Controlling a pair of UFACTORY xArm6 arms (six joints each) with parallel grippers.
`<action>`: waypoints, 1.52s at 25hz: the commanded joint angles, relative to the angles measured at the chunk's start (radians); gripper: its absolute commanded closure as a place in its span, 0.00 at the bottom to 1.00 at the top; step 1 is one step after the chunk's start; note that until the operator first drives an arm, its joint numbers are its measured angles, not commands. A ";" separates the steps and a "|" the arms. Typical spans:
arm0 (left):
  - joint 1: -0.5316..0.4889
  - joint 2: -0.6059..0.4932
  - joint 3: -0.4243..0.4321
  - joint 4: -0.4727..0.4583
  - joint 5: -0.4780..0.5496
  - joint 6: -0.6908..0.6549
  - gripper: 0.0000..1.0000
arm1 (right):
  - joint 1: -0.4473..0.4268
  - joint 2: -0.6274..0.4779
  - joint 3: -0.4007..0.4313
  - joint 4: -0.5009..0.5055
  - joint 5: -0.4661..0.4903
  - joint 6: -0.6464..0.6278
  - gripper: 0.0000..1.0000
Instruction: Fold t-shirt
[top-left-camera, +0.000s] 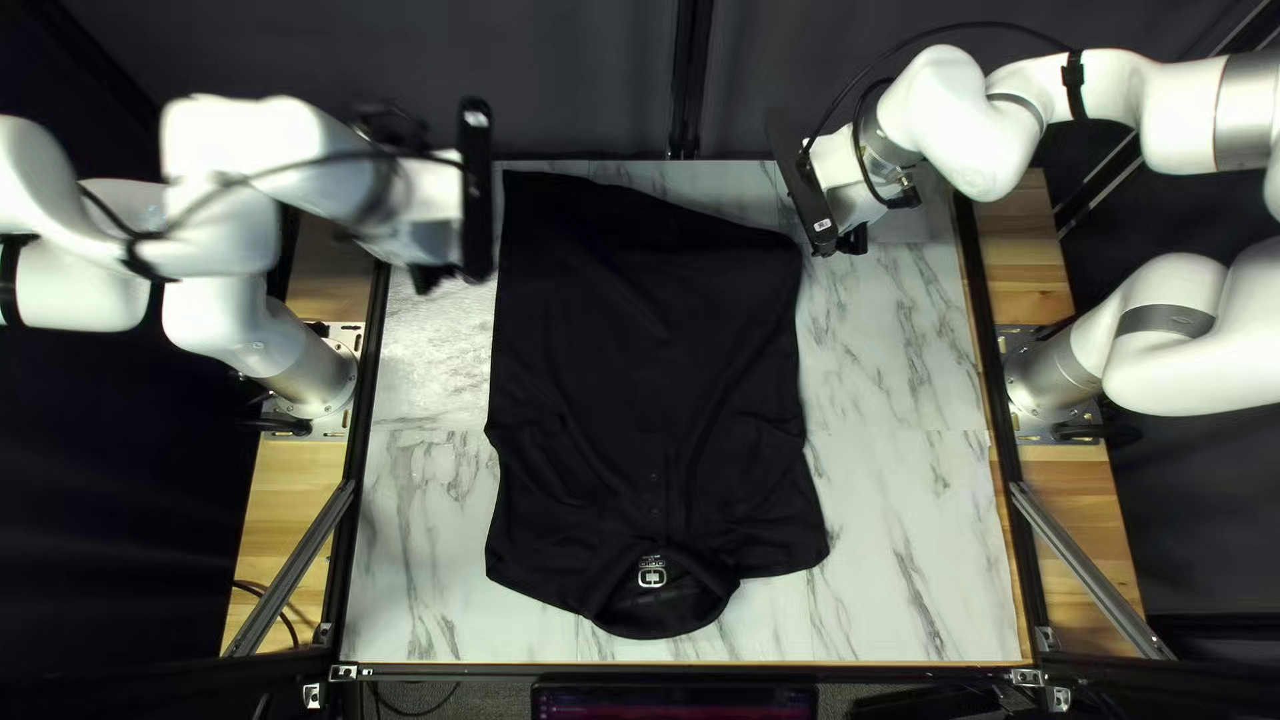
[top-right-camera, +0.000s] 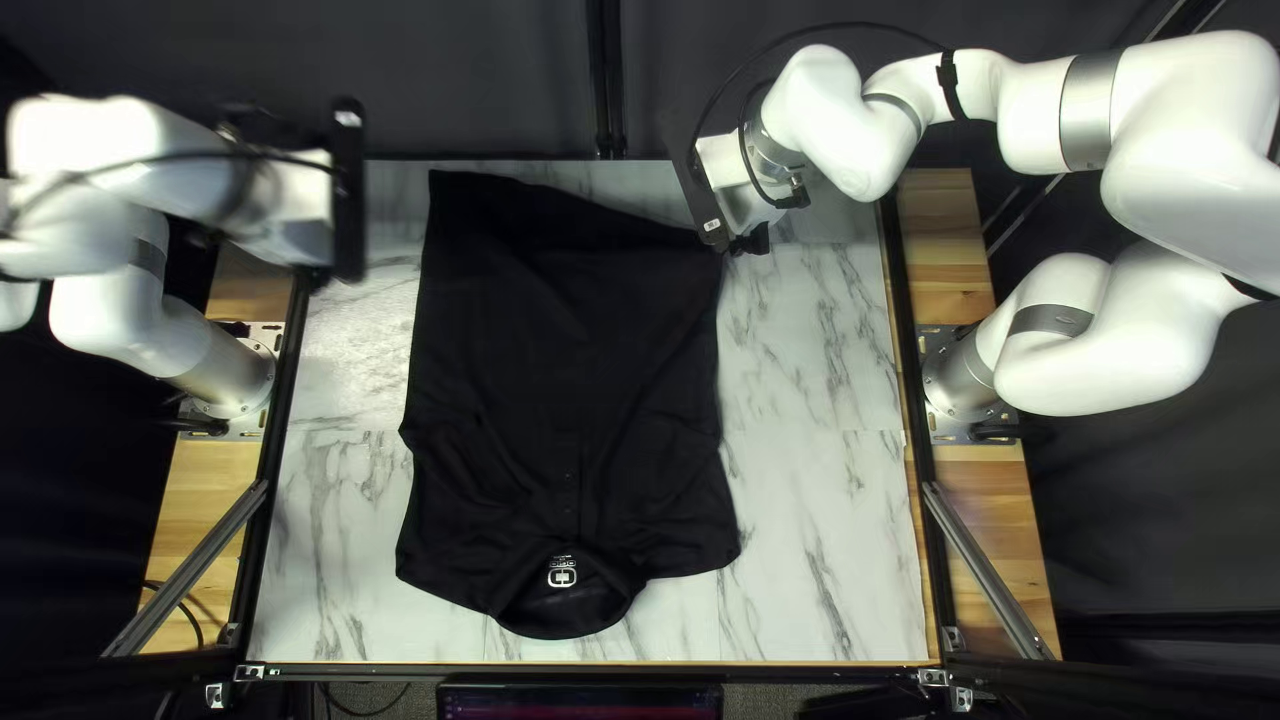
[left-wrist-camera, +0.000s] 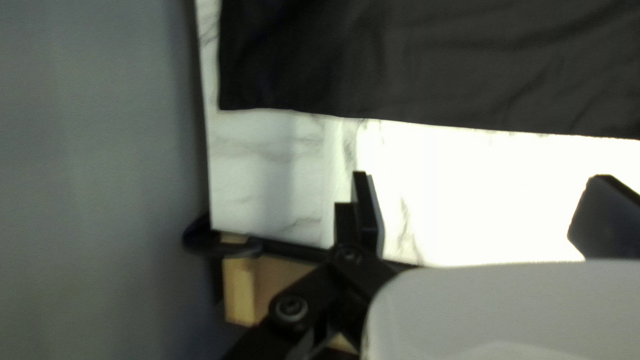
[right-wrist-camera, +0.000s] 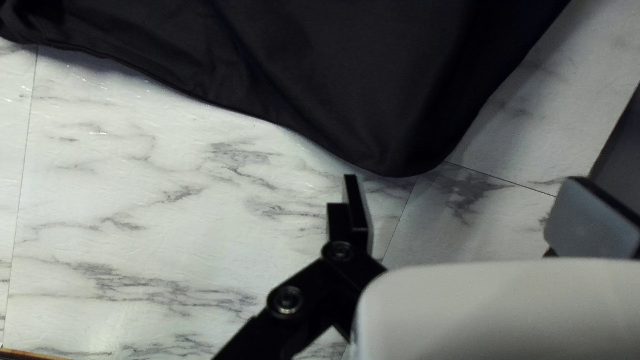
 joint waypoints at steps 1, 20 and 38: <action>-0.043 -0.105 -0.149 -0.010 0.216 0.022 0.00 | 0.000 0.000 0.000 0.000 0.000 0.000 0.00; -0.193 -0.164 -0.211 0.041 0.331 -0.093 0.00 | -0.028 0.054 -0.042 -0.014 0.003 -0.002 0.00; -0.193 -0.164 -0.211 0.041 0.331 -0.093 0.00 | 0.036 0.342 -0.078 0.003 -0.205 0.252 0.00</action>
